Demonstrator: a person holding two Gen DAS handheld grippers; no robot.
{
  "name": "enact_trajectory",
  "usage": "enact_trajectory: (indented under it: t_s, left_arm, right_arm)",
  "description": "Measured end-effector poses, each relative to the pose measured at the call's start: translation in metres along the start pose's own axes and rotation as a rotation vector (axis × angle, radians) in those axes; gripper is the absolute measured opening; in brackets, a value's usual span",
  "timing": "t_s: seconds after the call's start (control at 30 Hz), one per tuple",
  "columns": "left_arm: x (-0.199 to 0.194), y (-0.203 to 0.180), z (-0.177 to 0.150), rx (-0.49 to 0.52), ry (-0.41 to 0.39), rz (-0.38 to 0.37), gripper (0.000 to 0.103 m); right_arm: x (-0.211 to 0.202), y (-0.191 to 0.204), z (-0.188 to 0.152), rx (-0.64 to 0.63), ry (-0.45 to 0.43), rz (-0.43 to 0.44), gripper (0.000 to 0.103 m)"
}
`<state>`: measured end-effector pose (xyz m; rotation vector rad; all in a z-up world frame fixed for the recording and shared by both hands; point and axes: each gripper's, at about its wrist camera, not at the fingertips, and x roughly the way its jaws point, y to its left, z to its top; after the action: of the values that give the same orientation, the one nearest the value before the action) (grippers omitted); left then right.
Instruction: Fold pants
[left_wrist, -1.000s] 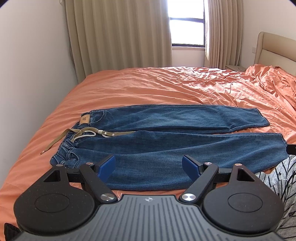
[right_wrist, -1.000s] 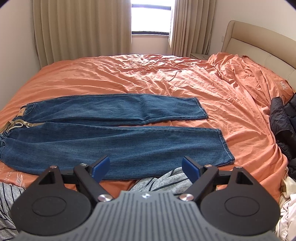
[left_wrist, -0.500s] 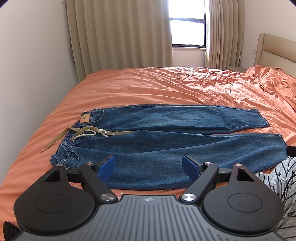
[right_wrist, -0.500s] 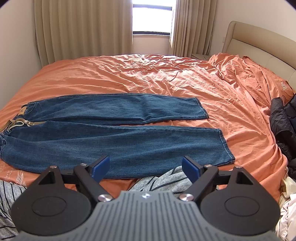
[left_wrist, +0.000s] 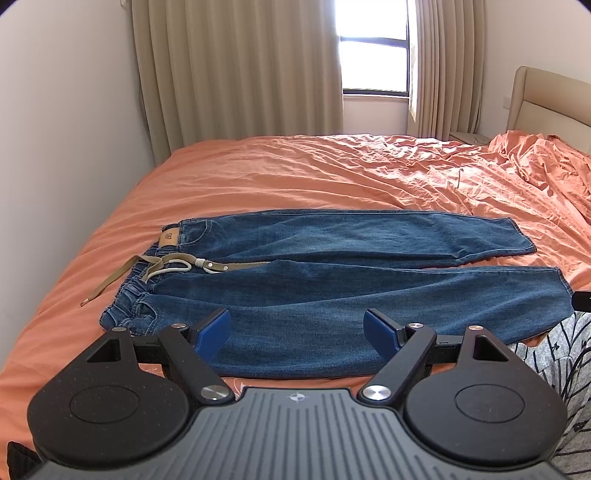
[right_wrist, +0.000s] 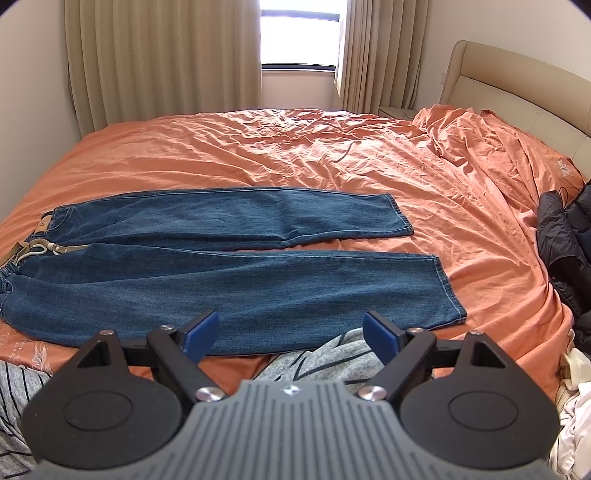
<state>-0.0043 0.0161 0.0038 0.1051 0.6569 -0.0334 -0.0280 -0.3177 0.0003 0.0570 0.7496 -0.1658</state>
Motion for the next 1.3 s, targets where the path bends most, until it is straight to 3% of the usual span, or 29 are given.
enact_trajectory:
  t_s: [0.53, 0.8, 1.03, 1.13, 1.2, 1.3]
  left_arm:
    - [-0.001, 0.000, 0.000, -0.001, 0.000, 0.000, 0.095]
    - [-0.003, 0.001, 0.001, 0.011, -0.001, -0.010, 0.095]
    - [0.008, 0.038, 0.012, 0.001, -0.001, -0.039, 0.083]
    - [0.017, 0.058, 0.020, -0.013, 0.010, -0.053, 0.077]
    - [0.027, 0.076, 0.024, -0.023, 0.022, -0.058, 0.067]
    - [0.047, 0.105, 0.031, -0.028, 0.030, -0.044, 0.058]
  right_arm:
    - [-0.003, -0.001, 0.000, 0.014, -0.004, 0.001, 0.082]
    - [-0.004, -0.009, -0.001, 0.029, -0.050, 0.063, 0.082]
    - [0.001, -0.027, 0.006, 0.027, -0.107, 0.099, 0.080]
    - [0.010, -0.033, 0.013, 0.035, -0.097, 0.108, 0.068]
    - [0.018, -0.035, 0.017, 0.023, -0.099, 0.112, 0.058]
    - [0.029, -0.036, 0.023, 0.001, -0.127, 0.122, 0.053]
